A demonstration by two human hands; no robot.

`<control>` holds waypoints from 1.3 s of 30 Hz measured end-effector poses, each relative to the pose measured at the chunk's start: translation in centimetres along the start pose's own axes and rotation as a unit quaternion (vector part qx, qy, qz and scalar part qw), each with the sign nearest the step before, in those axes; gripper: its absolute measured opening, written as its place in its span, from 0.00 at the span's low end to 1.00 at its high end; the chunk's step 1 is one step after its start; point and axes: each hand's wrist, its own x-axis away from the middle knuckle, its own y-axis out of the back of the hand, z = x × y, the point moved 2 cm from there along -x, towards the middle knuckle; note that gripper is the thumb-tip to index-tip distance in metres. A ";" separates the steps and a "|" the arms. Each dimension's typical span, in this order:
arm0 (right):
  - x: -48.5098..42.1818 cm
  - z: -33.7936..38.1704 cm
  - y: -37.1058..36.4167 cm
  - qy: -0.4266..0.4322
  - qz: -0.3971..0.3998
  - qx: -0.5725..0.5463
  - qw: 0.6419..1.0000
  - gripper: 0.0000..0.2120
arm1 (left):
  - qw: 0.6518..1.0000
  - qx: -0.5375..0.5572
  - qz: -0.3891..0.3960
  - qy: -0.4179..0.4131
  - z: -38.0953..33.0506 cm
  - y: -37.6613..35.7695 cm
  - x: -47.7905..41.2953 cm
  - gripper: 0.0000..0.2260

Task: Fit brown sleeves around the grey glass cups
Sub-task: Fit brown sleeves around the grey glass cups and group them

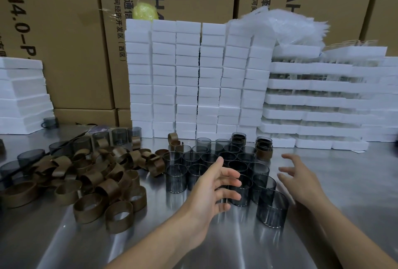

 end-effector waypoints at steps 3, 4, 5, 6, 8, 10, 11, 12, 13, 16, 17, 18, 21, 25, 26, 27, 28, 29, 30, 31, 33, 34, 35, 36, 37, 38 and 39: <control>0.0 0.8 -0.1 0.021 0.000 -0.029 0.999 0.14 | 1.000 0.000 -0.008 0.007 0.0 0.0 0.0 0.26; 0.0 1.1 0.0 0.027 0.001 -0.050 0.998 0.11 | 1.000 0.000 -0.011 0.009 0.0 0.0 0.1 0.24; 0.1 1.5 0.0 0.033 0.007 -0.072 0.997 0.09 | 1.000 0.000 -0.014 0.011 0.0 -0.1 0.1 0.23; 0.1 1.8 -0.1 0.041 0.020 -0.090 0.995 0.08 | 1.000 -0.001 -0.017 0.013 0.0 -0.1 0.1 0.22; 0.3 2.2 -0.2 0.056 0.049 -0.103 0.992 0.07 | 1.000 -0.003 -0.021 0.015 0.0 -0.1 0.1 0.21; 0.3 2.3 -0.2 0.054 0.067 -0.110 0.990 0.07 | 1.000 -0.003 -0.023 0.015 -0.1 -0.2 0.2 0.21; 0.3 2.3 -0.2 0.050 0.072 -0.112 0.990 0.06 | 1.000 -0.003 -0.024 0.015 -0.1 -0.2 0.2 0.21; 0.3 2.2 -0.2 0.044 0.075 -0.114 0.990 0.07 | 1.000 -0.004 -0.026 0.015 -0.1 -0.2 0.2 0.21; 0.3 2.1 -0.2 0.036 0.076 -0.115 0.990 0.08 | 1.000 -0.006 -0.027 0.015 -0.1 -0.2 0.2 0.21; 0.2 2.3 -0.2 0.040 0.064 -0.105 0.992 0.09 | 0.999 -0.009 -0.026 0.016 -0.1 -0.3 0.3 0.20; 0.2 2.4 -0.2 0.049 0.065 -0.100 0.992 0.11 | 0.999 -0.010 -0.026 0.016 -0.1 -0.3 0.3 0.20; 0.3 2.6 -0.2 0.054 0.071 -0.094 0.992 0.15 | 1.000 -0.010 -0.025 0.016 -0.1 -0.3 0.3 0.20; 0.5 2.7 -0.2 0.047 0.110 -0.046 0.992 0.22 | 1.000 -0.010 -0.023 0.015 -0.1 -0.3 0.2 0.20; 0.4 2.5 0.3 0.052 0.107 -0.033 0.992 0.11 | 1.000 -0.012 -0.021 0.016 -0.2 -0.3 0.3 0.19; 0.3 2.4 0.6 0.052 0.095 -0.032 0.994 0.10 | 1.000 -0.011 -0.020 0.015 -0.2 -0.3 0.3 0.19; 0.2 2.4 0.9 0.052 0.084 -0.028 0.995 0.10 | 1.000 -0.010 -0.020 0.015 -0.2 -0.3 0.3 0.19; 0.3 2.6 1.1 0.050 0.073 -0.021 0.996 0.10 | 1.000 -0.010 -0.020 0.015 -0.2 -0.3 0.2 0.19; 0.4 2.8 1.3 0.047 0.056 -0.009 0.997 0.11 | 1.000 -0.010 -0.020 0.014 -0.2 -0.2 0.2 0.18; 0.6 3.1 1.6 0.049 0.035 0.013 0.998 0.11 | 1.000 -0.010 -0.020 0.014 -0.2 -0.2 0.2 0.18; 0.7 3.6 1.8 0.059 0.009 0.041 0.997 0.11 | 1.000 -0.011 -0.021 0.014 -0.2 -0.1 0.2 0.17; 1.4 5.1 2.1 0.107 -0.049 0.057 0.991 0.12 | 1.000 -0.011 -0.023 0.011 -0.1 0.0 0.0 0.16; 1.9 6.2 2.1 0.144 -0.074 0.039 0.986 0.14 | 1.000 -0.010 -0.023 0.009 0.0 0.0 -0.1 0.15; 2.5 7.3 2.1 0.182 -0.094 0.011 0.979 0.15 | 1.000 -0.006 -0.023 0.009 0.1 0.1 -0.1 0.14; 3.1 8.5 2.2 0.218 -0.110 -0.018 0.970 0.13 | 1.000 0.000 -0.021 0.012 0.1 0.2 -0.2 0.14; 4.0 9.8 2.1 0.249 -0.124 -0.044 0.959 0.11 | 1.000 0.008 -0.019 0.016 0.2 0.3 -0.2 0.14; 4.8 11.1 2.1 0.279 -0.139 -0.060 0.948 0.08 | 0.999 0.018 -0.017 0.023 0.2 0.4 -0.3 0.15; 5.8 12.3 1.8 0.307 -0.152 -0.069 0.937 0.06 | 0.999 0.032 -0.019 0.030 0.2 0.4 -0.4 0.17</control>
